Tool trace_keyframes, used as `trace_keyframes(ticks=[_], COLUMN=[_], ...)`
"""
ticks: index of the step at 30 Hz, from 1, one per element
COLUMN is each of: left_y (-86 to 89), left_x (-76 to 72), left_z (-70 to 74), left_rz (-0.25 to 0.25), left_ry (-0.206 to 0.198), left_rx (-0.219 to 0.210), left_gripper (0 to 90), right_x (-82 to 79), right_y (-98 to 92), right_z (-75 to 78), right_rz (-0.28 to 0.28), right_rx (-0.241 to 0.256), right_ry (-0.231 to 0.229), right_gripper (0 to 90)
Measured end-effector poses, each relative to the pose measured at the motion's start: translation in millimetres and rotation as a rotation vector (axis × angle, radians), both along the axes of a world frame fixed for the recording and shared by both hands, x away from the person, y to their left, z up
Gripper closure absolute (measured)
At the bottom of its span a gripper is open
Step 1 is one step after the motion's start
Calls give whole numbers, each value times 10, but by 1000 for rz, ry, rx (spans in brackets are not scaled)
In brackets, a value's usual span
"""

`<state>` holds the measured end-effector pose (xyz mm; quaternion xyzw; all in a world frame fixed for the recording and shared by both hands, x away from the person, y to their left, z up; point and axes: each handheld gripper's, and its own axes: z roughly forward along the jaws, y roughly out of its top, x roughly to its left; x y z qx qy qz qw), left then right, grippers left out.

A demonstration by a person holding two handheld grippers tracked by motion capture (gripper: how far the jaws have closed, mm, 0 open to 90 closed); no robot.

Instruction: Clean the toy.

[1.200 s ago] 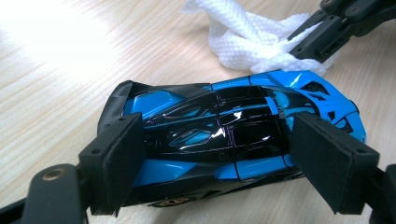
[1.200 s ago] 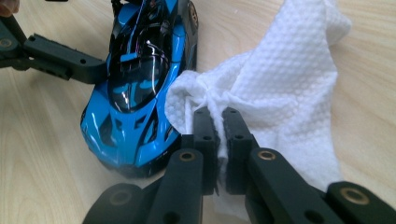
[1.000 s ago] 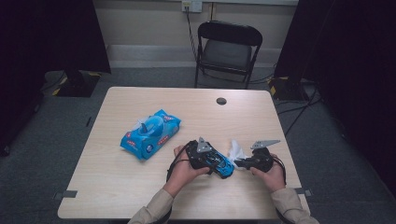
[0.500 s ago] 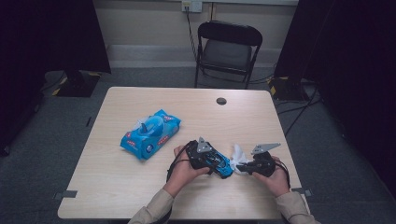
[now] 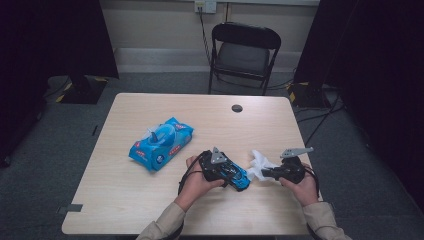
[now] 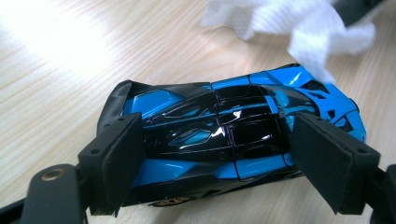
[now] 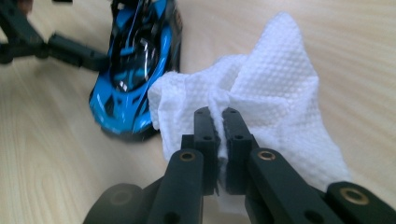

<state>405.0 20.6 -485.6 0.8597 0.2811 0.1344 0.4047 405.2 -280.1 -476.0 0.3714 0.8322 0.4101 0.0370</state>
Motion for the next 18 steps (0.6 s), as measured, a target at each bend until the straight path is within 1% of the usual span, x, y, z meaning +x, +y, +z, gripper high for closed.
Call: trace_keyframes(ticks=[1, 3, 7, 8, 9, 10, 12, 13, 14, 15, 16, 18], left_y=[1, -4, -10, -10, -6, -3, -5, -15, -25, -26, -26, -20], left_x=[0, 2, -5, -5, -7, -8, -10, -12, -10, -12, -14, -15], left_z=[-1, 4, -3, -3, -8, -9, -11, -8, 1, 1, -3, -10], left_rz=[0, 0, 3, 3, 3, 1, 4, 6, 7, 6, 5, 2], left_ry=[-1, -2, 1, 1, -2, -4, -6, -5, 1, 1, 0, -3], left_rx=[-1, 7, -3, -3, -6, -4, -4, -1, 8, 10, 2, -4], left_gripper=[178, 175, 166, 166, 166, 166, 165, 165, 155, 154, 154, 154], right_x=[34, 130, 267, 267, 334, 365, 388, 415, 482, 514, 541, 585], right_y=[-14, 4, 100, 100, 167, 204, 234, 280, 399, 454, 509, 601], right_z=[5, 16, 55, 55, 71, 78, 84, 91, 95, 91, 88, 81], right_rz=[-15, -42, -78, -78, -95, -104, -111, -120, -136, -139, -145, -153], right_rx=[20, 41, 67, 67, 66, 75, 77, 78, 67, 63, 55, 57], right_ry=[1, -6, -19, -19, -32, -37, -44, -48, -61, -63, -66, -67], right_gripper=[868, 868, 868, 868, 868, 868, 869, 869, 869, 869, 869, 868])
